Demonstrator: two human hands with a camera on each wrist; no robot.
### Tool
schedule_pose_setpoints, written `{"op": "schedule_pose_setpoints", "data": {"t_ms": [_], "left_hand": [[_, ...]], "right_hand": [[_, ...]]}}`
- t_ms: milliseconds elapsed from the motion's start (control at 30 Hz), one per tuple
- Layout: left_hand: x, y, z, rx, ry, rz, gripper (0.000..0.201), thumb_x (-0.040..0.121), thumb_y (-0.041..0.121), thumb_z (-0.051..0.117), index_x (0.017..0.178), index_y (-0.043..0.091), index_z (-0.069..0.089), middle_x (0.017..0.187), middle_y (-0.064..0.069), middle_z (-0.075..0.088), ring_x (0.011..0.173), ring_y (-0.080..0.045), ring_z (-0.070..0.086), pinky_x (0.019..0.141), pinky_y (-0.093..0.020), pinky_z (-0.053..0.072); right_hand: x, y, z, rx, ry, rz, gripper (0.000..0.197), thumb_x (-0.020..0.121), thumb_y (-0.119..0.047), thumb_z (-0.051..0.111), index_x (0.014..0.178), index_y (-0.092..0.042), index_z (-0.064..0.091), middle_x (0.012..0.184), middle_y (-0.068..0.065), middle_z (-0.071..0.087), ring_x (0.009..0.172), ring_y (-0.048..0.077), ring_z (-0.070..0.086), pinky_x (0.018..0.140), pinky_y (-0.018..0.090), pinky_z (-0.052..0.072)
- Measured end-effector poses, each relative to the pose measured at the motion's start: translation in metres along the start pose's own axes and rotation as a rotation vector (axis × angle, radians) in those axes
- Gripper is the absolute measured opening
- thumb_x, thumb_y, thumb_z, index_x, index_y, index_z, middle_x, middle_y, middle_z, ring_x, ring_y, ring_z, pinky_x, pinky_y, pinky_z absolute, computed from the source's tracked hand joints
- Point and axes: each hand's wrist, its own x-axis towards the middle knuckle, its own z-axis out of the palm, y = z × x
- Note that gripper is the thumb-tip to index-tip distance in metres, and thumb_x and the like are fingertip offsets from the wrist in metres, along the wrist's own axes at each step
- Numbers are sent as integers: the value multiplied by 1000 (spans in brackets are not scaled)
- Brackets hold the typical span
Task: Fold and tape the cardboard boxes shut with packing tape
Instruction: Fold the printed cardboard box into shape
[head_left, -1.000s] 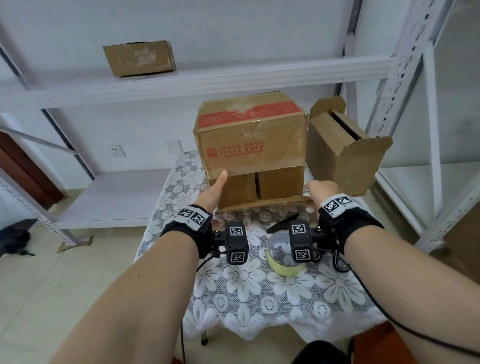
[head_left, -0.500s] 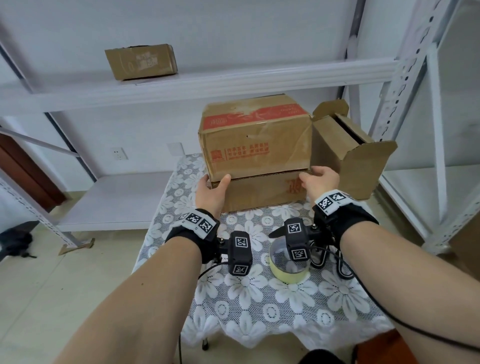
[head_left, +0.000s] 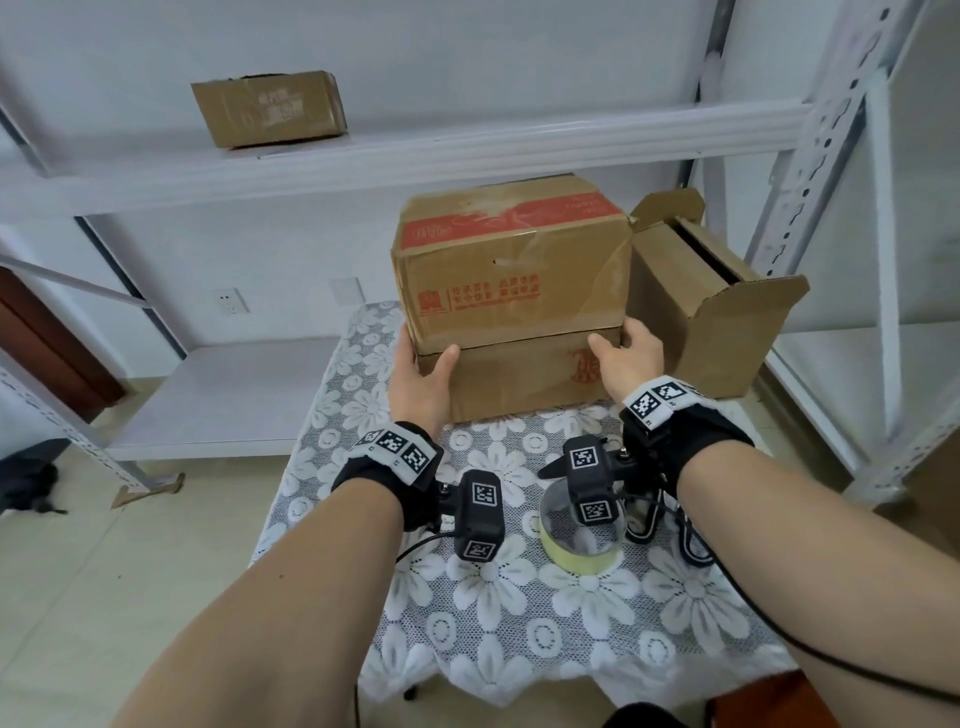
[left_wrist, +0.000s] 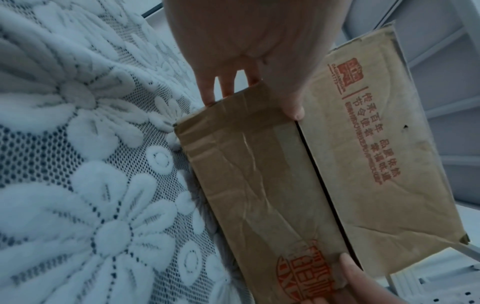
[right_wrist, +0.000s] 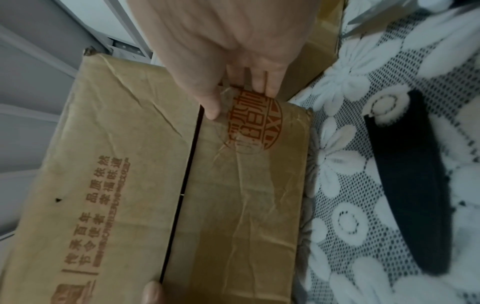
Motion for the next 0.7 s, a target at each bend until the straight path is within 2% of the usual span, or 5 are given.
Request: {"op": "schedule_pose_setpoints", "data": {"t_ms": [167,333,500,633,700], "left_hand": [[-9,15,-9,-18,30,7,52,91,30,64,140,27,46,127,8,60,118,-11,56,104,-41,46],[-7,38,-21,-36,96,-14,88,59,75,66,135,38,42,131,1,54,118,-19,56,98,-46,50],[-17,85,-42,-44,135,-6,54,83,42,69,129,23,46,101,14,58,93,-9,60,90,-32,51],[-20,123,-58,85,191,8,50,82,45,65,124,21,50,103,6,60,96,-19,60,94,-36,50],[-18,140,-64,177,200,15,51,81,47,63,121,18,52,104,2,60,102,-25,61,95,-40,50]], "right_hand": [[-14,-8,1,58,46,7,41,87,-26,64,126,-14,58,122,5,63,112,23,59,99,40,47],[-30,-35,-9,136,80,-63,40,79,-37,69,114,-18,65,111,3,64,98,18,62,90,34,51],[-52,-66,-23,194,46,-140,17,81,-31,72,83,-14,71,78,-5,67,64,1,57,56,8,43],[-69,-95,-29,239,59,-151,21,76,-34,76,63,-19,68,62,-6,66,52,8,59,55,28,54],[-72,-111,-31,200,93,-157,27,72,-39,77,66,-13,70,66,3,69,58,21,62,65,41,58]]}}
